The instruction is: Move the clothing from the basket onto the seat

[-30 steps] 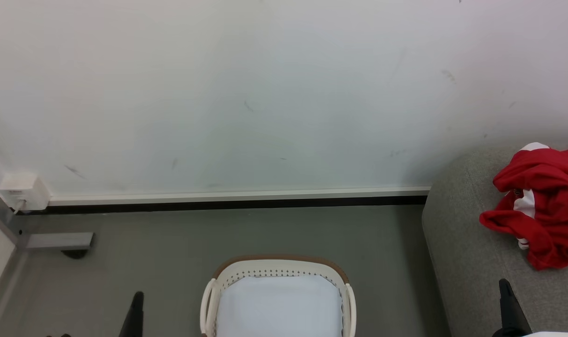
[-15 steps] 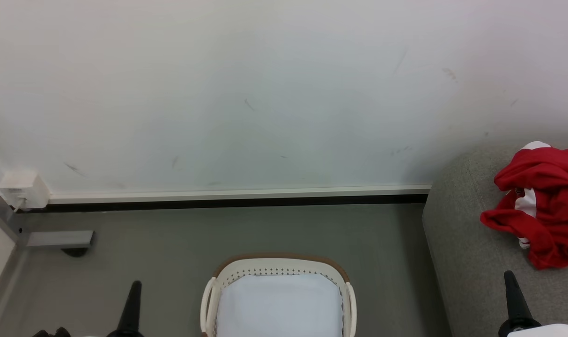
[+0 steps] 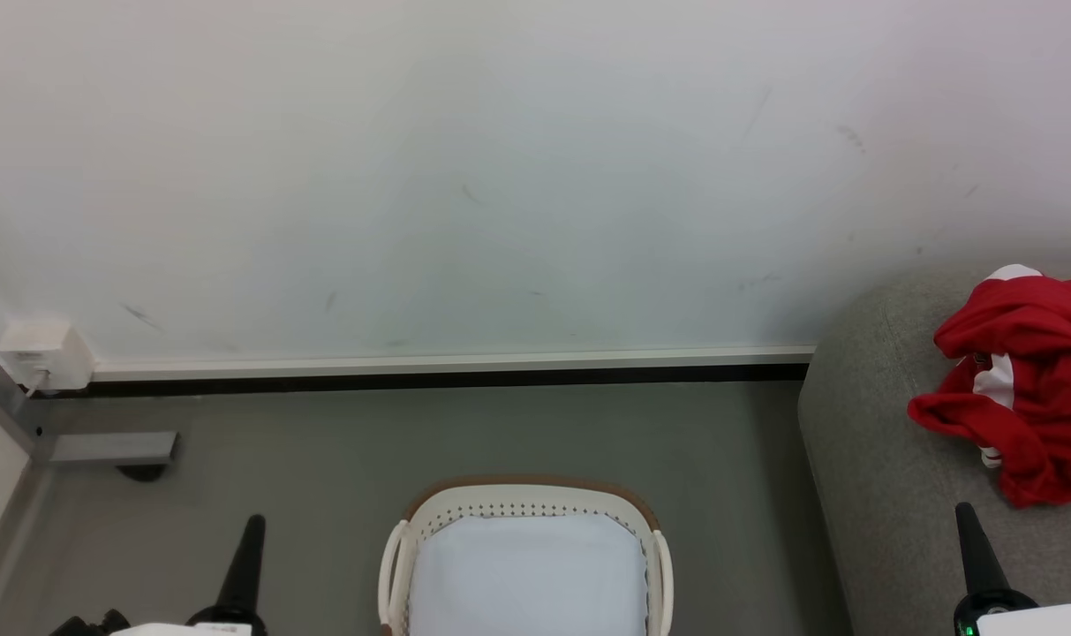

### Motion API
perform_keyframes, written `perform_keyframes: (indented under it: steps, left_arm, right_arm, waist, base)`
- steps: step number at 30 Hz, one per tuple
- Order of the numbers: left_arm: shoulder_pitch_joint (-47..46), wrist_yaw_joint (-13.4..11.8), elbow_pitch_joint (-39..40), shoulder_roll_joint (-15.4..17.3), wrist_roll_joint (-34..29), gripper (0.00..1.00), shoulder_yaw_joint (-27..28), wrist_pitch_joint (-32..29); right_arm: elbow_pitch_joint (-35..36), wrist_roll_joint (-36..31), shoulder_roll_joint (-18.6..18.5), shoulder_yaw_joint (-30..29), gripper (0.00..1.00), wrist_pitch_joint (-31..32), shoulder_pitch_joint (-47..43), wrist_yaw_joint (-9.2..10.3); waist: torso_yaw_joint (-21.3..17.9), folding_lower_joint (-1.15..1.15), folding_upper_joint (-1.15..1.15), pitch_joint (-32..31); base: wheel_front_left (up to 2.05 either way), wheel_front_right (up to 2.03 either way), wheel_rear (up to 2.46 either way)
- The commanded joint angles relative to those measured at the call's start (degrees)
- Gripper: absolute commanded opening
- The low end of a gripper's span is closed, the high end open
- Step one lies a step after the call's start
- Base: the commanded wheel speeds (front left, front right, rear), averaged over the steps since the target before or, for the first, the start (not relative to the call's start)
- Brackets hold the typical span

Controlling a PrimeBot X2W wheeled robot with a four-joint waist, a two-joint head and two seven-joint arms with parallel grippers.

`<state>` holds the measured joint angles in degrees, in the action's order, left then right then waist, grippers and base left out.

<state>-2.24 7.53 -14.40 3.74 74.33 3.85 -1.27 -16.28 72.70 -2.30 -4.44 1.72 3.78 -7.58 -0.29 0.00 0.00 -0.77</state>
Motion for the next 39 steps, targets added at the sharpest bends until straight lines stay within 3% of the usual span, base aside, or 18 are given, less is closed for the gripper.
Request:
perform_keyframes:
  steps: [1, 39]
  left_arm:
    - [-1.14, -0.05, 0.46, 0.06, 1.73, 0.0, 0.47, -0.33]
    - [-3.97, -0.07, 0.44, -0.58, 16.64, 0.0, 2.43, -4.78]
  right_arm:
    - [0.73, 1.64, -0.62, -0.38, 0.0, 0.25, 1.22, 0.1]
    - [2.3, 17.97, -0.79, -2.06, 0.0, 4.47, 2.55, 0.13]
  waist:
    - [0.01, 0.0, 0.0, 0.03]
    - [0.25, 0.0, 0.0, 0.82]
  base:
    - [0.0, 0.0, 0.0]
    - [0.0, 0.0, 0.0]
